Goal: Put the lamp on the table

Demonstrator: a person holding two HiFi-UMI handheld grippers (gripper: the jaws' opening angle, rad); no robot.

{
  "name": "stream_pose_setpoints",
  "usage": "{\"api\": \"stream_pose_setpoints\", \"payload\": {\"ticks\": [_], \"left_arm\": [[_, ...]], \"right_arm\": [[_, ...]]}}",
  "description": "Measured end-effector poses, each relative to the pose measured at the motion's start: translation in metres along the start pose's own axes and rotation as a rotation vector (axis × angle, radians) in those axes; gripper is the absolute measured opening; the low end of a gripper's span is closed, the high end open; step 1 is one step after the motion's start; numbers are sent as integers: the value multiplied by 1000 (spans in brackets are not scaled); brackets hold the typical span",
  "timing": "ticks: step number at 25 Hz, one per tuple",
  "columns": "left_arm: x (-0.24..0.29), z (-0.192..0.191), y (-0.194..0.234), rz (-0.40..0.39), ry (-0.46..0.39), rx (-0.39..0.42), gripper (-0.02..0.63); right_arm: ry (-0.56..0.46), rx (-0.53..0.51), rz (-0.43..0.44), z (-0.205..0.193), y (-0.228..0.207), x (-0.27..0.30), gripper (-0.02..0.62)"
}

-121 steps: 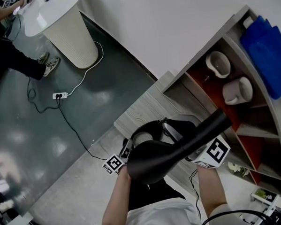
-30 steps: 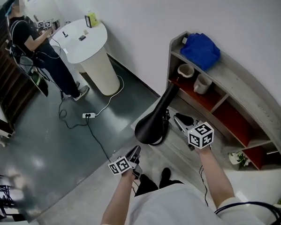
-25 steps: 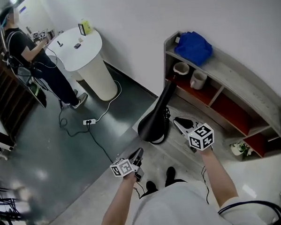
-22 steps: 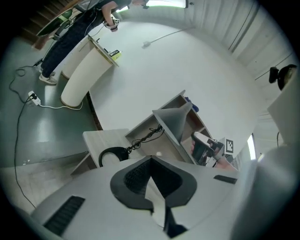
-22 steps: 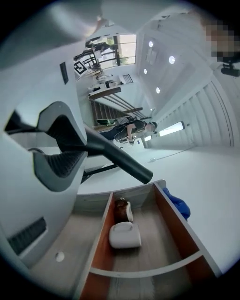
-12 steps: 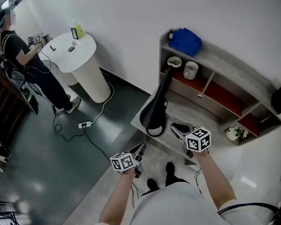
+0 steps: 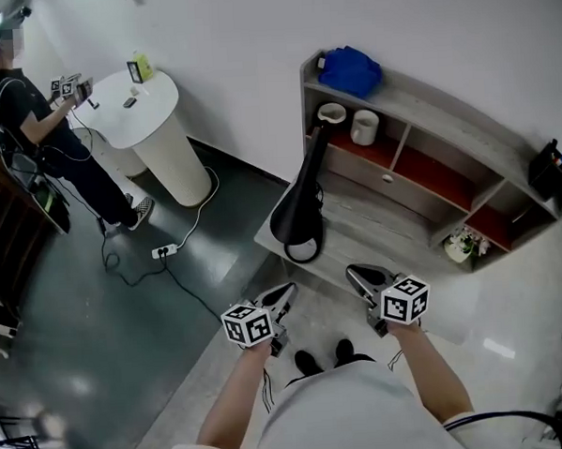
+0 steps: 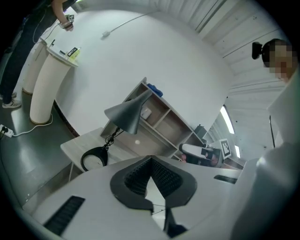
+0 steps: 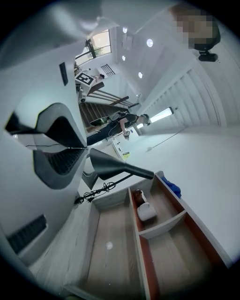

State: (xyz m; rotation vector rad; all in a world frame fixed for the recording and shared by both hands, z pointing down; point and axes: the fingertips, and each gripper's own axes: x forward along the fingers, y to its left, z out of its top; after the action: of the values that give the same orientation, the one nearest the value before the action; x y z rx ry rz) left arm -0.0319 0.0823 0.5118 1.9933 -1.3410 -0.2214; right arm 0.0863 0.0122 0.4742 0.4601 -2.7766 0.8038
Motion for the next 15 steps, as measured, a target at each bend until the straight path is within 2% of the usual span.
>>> {"api": "stream_pose_setpoints", "payload": {"ticks": [6, 15], "left_arm": [[-12, 0, -28, 17, -3, 36, 9], [-9, -1, -41, 44, -36, 63, 9]], "right_arm": [[-25, 10, 46, -1, 15, -23, 18], [-31, -28, 118, 8, 23, -31, 17]]}}
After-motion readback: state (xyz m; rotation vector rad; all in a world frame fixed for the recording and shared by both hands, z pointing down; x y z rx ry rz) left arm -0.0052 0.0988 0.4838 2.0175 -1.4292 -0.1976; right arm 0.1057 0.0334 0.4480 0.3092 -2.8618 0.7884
